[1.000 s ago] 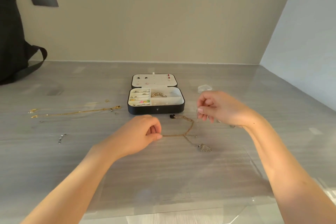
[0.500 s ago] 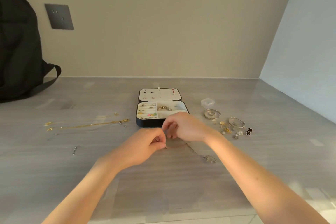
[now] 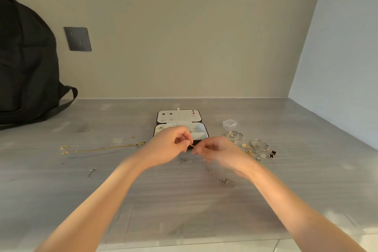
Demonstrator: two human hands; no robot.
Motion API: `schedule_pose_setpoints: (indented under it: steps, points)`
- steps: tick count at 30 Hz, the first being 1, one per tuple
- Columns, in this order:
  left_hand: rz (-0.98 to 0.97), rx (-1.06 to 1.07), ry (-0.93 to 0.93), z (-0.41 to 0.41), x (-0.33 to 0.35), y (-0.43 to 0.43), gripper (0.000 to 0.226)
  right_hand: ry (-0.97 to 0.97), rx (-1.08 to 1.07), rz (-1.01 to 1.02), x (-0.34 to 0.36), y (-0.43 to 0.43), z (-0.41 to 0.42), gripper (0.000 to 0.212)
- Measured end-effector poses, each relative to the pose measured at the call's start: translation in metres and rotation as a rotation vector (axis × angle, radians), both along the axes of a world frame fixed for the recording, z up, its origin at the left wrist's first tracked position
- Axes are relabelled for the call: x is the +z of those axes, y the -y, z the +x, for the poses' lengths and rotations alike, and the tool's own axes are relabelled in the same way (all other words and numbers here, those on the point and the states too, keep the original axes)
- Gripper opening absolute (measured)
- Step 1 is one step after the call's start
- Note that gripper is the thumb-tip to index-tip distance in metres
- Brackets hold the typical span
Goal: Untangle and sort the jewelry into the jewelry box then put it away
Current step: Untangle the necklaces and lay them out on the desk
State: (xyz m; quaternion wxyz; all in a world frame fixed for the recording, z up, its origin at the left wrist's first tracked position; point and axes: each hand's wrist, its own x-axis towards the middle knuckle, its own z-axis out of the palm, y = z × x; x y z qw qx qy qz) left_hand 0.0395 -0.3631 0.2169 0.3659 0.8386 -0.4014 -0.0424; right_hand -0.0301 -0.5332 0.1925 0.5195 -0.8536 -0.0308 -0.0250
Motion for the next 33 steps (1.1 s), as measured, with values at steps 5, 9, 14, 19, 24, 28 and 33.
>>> schedule_pose_setpoints:
  steps: [5,9,14,19,24,28,33]
  points:
    - [0.114,0.066,0.108,0.007,0.011,0.000,0.018,0.038,-0.149,-0.076,0.021,0.032,-0.008,0.015]
    - [0.171,0.061,0.111,0.008,0.013,-0.007,0.017,0.073,-0.165,-0.096,0.038,0.047,-0.018,0.014]
    - [0.074,0.078,-0.013,0.006,0.019,-0.025,0.017,0.123,-0.181,-0.129,0.053,0.053,-0.024,0.009]
    - [-0.241,0.062,-0.380,0.001,0.019,-0.039,0.015,0.091,-0.152,-0.079,0.052,0.049,-0.023,0.010]
    - [-0.527,-0.003,-0.564,-0.005,0.025,-0.048,0.017,0.032,-0.055,-0.150,0.054,0.023,-0.023,0.010]
    - [-0.540,-0.017,-0.486,-0.011,0.042,-0.051,0.021,-0.002,0.053,-0.139,0.050,-0.008,-0.018,0.006]
    - [-0.365,0.022,-0.327,-0.017,0.055,-0.059,0.014,0.068,0.085,-0.116,0.049,-0.045,-0.013,0.018]
